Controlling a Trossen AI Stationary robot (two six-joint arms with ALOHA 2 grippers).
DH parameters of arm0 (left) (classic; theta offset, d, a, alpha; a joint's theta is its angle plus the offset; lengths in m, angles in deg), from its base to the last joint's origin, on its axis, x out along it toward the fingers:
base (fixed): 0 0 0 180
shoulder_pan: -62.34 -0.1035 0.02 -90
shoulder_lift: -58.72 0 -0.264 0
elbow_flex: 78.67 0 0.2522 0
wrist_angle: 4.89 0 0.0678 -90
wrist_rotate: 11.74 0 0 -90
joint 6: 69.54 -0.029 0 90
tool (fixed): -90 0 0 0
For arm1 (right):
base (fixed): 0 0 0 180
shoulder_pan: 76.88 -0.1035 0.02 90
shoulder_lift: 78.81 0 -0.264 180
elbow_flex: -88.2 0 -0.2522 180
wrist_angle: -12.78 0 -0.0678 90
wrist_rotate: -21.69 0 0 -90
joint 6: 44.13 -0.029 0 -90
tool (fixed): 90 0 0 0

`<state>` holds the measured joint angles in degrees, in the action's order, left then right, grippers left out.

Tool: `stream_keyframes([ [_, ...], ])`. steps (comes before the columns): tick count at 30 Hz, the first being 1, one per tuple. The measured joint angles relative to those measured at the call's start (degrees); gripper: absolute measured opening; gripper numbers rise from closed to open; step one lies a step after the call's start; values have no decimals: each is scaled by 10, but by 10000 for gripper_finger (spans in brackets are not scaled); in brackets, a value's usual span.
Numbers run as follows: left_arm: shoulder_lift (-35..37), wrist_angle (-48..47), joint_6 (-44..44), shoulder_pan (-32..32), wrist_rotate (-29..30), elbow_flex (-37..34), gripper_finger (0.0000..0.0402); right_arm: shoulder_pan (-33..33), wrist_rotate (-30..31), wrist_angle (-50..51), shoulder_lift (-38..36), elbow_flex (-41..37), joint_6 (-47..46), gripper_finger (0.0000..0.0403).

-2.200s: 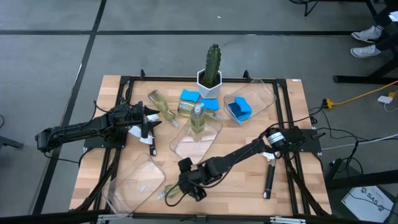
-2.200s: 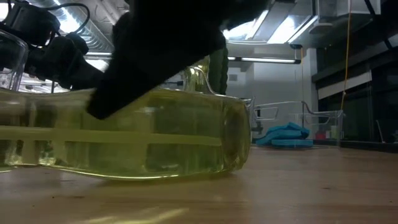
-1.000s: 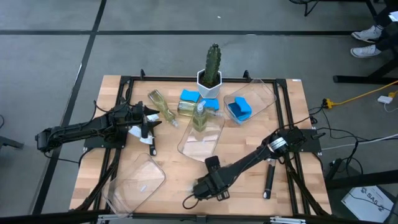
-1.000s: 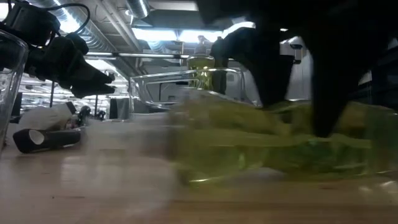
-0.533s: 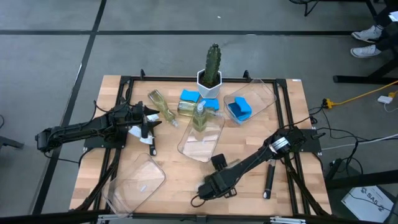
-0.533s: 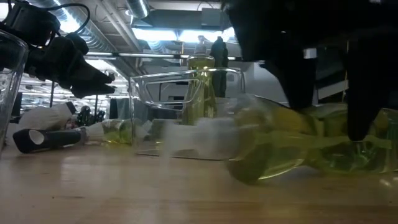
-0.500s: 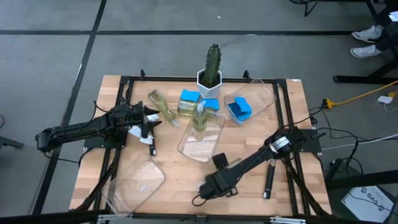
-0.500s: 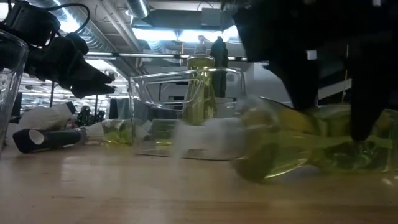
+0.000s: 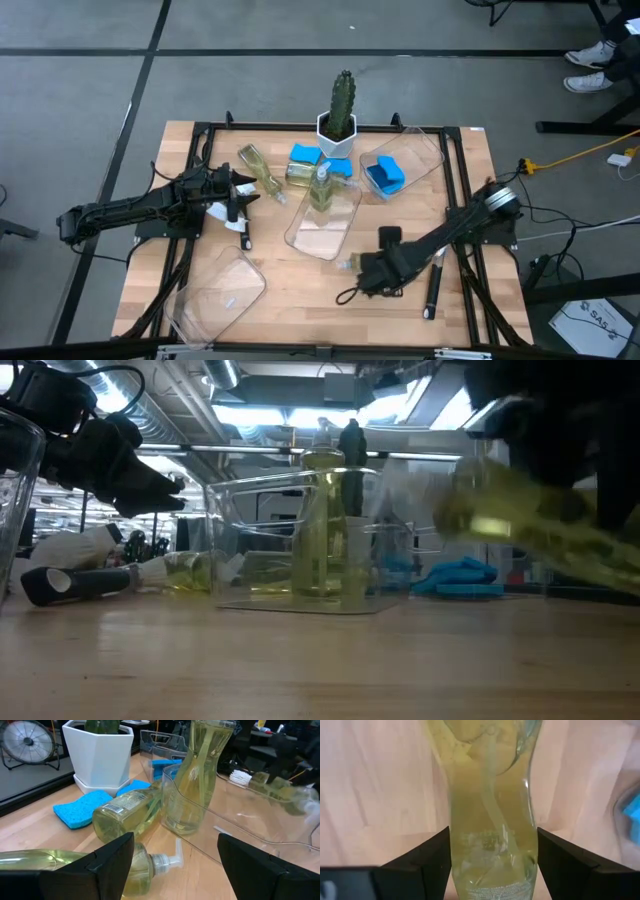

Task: Pick & Place Kitchen Sink Supplies
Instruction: Put the green soap dispenser into the middle transparent bin

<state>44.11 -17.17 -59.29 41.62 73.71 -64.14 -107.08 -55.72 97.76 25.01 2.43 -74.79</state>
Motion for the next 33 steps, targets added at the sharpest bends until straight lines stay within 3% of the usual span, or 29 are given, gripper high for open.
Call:
stream_keyframes([
  [5, 0, 0, 0, 0, 0, 0, 281, 1, 33, -2, -47, -30, -43, 255],
  [13, 0, 0, 0, 0, 0, 0, 281, -2, 42, -68, -40, -32, 6, 255],
  [24, 0, 0, 0, 0, 0, 0, 281, -3, 142, -87, -54, -31, 36, 255],
  [33, 0, 0, 0, 0, 0, 0, 281, -4, 254, -109, -157, -31, 54, 255],
])
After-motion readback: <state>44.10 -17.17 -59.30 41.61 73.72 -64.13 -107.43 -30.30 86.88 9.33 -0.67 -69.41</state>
